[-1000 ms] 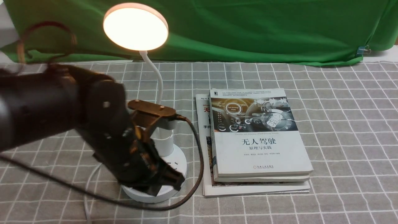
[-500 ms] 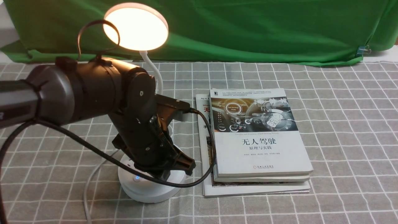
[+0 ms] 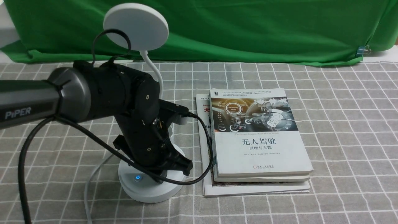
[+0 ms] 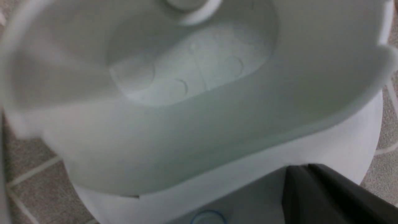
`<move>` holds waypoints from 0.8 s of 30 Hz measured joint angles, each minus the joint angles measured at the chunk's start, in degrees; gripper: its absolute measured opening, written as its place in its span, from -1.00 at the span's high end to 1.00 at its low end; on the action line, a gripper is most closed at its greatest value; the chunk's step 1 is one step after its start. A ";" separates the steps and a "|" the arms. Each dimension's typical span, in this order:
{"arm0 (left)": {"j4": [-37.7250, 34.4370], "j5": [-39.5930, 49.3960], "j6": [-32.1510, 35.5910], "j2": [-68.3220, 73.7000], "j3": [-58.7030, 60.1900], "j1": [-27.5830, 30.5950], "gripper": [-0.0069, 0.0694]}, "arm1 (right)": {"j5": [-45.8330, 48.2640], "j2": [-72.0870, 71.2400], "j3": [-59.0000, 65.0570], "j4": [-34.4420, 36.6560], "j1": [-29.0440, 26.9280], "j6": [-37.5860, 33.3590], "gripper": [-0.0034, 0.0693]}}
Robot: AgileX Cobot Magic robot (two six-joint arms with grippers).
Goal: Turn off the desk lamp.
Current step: Use the left arm to press the button switch on the lamp holder
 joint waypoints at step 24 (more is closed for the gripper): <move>0.31 -0.29 0.32 -0.16 0.23 0.00 0.81 | 0.00 0.00 0.00 0.00 0.00 0.00 0.81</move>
